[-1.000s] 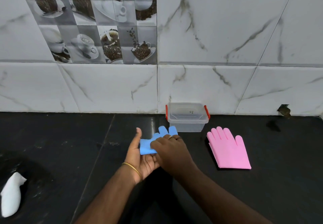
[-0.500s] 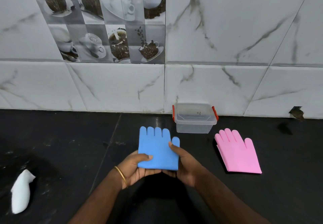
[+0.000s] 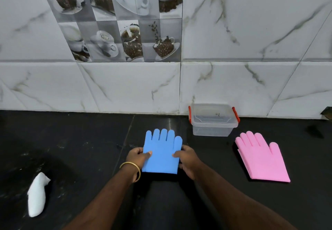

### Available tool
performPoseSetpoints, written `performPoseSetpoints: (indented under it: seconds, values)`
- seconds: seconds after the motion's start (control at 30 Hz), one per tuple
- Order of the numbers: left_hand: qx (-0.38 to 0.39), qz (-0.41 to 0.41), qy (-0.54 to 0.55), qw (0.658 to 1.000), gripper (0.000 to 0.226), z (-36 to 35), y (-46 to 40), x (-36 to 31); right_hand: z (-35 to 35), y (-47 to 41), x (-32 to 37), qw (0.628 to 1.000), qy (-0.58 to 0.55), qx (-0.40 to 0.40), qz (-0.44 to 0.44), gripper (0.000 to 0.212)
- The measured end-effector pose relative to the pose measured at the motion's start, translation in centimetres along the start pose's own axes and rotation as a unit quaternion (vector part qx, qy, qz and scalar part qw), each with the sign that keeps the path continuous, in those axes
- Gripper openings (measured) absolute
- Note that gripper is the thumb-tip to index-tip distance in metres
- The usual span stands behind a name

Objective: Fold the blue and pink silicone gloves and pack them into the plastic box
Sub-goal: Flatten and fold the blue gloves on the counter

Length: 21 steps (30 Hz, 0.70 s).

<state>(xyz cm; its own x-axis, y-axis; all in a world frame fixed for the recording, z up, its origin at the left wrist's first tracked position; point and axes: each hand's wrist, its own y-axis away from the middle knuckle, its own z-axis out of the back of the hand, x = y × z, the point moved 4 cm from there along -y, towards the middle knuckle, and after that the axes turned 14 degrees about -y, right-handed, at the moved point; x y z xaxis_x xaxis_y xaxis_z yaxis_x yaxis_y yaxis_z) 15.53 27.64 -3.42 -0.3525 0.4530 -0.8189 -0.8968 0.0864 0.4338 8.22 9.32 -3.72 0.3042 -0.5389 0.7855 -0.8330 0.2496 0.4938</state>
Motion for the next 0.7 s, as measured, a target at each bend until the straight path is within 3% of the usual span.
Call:
performPoseSetpoints:
  seconds: [0.23,0.47,0.53,0.57,0.63,0.7]
  values:
    - [-0.046,0.012,-0.128,0.991,0.030,0.2,-1.5,1.9,0.6,-1.5,-1.3,0.993,0.103,-0.043,0.044,0.030]
    - [-0.068,-0.009,-0.176,0.982,0.033,0.2,-1.5,2.1,2.7,-0.1,-1.5,0.974,0.210,-0.041,0.080,0.060]
    - [-0.091,-0.017,-0.194,0.977,0.034,0.2,-1.1,1.9,4.4,0.9,-0.5,0.933,0.325,-0.065,0.143,0.058]
    - [-0.123,-0.039,-0.233,0.964,0.037,0.2,-0.8,1.5,5.6,1.5,0.1,0.892,0.403,-0.083,0.189,0.052]
    - [-0.198,-0.129,-0.325,0.916,0.044,-0.7,0.4,0.2,8.2,2.7,1.6,0.785,0.546,-0.130,0.264,0.043]
    - [-0.221,-0.256,-0.395,0.854,0.051,-3.1,2.2,-1.7,11.2,3.2,3.1,0.711,0.626,-0.165,0.276,0.040]
